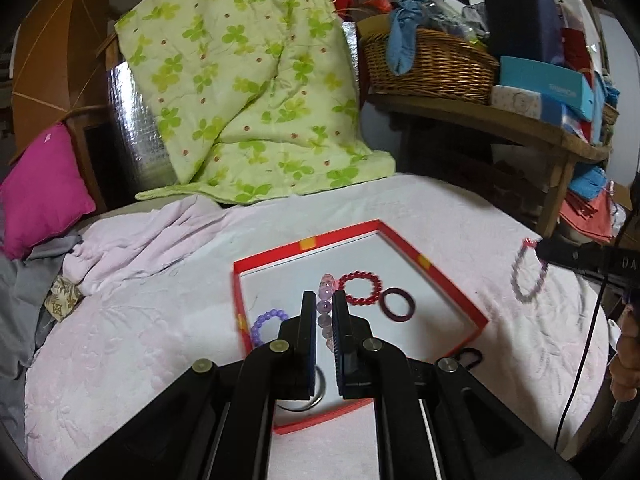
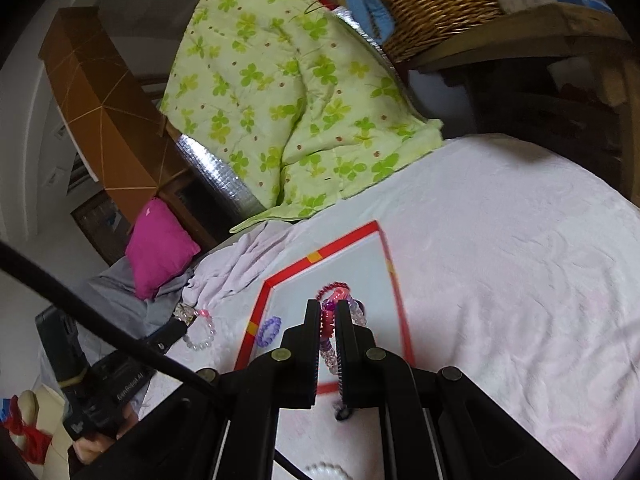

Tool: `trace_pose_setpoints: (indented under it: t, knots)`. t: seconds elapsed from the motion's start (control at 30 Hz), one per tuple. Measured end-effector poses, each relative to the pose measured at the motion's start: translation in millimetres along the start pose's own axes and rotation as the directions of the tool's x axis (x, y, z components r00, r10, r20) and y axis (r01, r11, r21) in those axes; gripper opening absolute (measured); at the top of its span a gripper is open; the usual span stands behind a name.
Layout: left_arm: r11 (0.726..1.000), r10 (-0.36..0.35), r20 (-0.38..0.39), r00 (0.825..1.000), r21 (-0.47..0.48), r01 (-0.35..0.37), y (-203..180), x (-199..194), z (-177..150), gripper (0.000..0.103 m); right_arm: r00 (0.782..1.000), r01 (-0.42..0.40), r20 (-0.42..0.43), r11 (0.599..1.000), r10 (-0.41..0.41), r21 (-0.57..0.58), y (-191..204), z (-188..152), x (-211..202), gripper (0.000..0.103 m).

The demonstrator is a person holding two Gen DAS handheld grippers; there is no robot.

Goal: Organize jewelry
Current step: 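Lift both held pink bracelets and carry them over the red tray, then lower both pink bracelets into the tray and open both tools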

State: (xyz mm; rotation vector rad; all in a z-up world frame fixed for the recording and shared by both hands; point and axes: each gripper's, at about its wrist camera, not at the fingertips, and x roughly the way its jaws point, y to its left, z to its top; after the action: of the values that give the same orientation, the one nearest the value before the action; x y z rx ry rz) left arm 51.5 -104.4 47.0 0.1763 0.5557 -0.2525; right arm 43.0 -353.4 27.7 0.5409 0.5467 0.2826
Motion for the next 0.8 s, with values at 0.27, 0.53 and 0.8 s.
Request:
trace_pose_setpoints:
  t: [0.27, 0.53, 0.8]
  knots:
    - [0.999, -0.017, -0.008, 1.000, -0.036, 0.017, 19, 19, -2, 0.008, 0.995, -0.064, -0.073, 0.997, 0.061, -0.037, 31, -3, 54, 0.008]
    - [1.000, 0.003, -0.067, 0.998, -0.029, -0.005, 14, 40, -13, 0.008, 0.987, -0.087, -0.139, 0.996, 0.084, -0.017, 38, -21, 78, 0.008]
    - [1.000, -0.001, -0.073, 0.997, -0.028, -0.001, 14, 45, -15, 0.008, 0.985, -0.083, -0.154, 0.997, 0.080, -0.009, 45, -28, 93, 0.008]
